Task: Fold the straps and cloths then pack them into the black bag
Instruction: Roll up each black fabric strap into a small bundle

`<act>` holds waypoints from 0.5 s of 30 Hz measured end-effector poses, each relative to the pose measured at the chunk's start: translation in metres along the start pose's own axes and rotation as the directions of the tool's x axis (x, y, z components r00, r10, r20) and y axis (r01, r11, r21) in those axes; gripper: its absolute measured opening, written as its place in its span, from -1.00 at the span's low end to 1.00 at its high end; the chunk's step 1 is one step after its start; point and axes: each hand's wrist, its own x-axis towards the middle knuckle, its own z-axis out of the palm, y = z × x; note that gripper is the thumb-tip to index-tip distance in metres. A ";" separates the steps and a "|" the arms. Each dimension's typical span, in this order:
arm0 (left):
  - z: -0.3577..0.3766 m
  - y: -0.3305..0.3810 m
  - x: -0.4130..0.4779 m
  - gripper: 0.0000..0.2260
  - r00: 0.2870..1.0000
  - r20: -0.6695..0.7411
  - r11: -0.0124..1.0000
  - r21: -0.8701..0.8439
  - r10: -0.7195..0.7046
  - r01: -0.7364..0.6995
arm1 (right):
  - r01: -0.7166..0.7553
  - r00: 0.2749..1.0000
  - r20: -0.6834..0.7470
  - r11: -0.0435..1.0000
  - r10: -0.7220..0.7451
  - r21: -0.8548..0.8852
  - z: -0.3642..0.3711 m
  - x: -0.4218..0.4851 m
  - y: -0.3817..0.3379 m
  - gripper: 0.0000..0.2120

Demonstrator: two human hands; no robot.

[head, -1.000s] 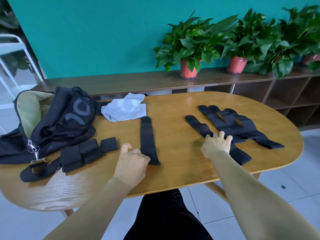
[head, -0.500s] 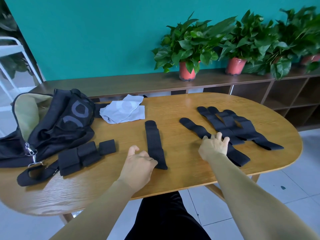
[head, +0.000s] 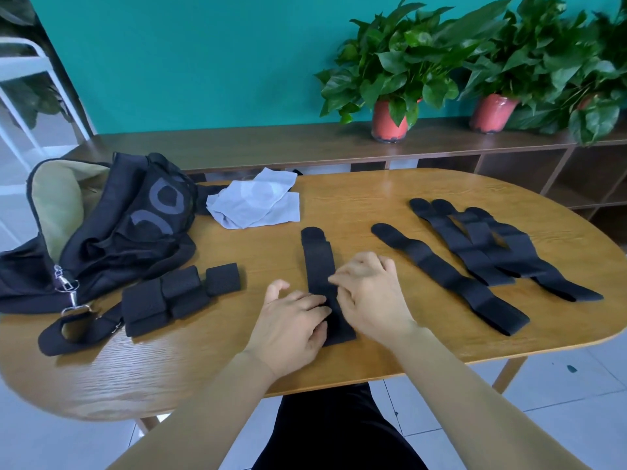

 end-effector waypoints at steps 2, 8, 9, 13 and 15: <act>0.003 -0.002 -0.003 -0.74 1.000 -0.011 1.000 -0.018 0.000 0.000 | 0.054 0.998 0.037 0.998 -0.055 0.027 0.002 -0.008 -0.008 -0.72; 0.003 -0.004 -0.010 -0.78 1.000 -0.013 0.996 -0.086 0.008 -0.009 | 0.064 0.934 0.357 0.994 -0.029 -0.087 0.019 -0.003 -0.010 -0.64; 0.003 -0.005 -0.010 -0.78 1.000 -0.008 0.996 -0.095 0.005 -0.006 | 0.052 0.927 0.375 0.994 -0.011 -0.098 0.021 0.002 -0.009 -0.66; 0.003 -0.006 -0.013 -0.76 1.000 -0.018 0.992 -0.126 0.004 -0.006 | -0.008 0.891 0.446 0.986 0.083 -0.167 0.030 0.029 -0.006 -0.61; 0.003 -0.007 -0.014 -0.76 1.000 -0.021 0.990 -0.141 0.000 -0.003 | -0.027 0.867 0.483 0.978 0.125 -0.205 0.033 0.041 -0.002 -0.59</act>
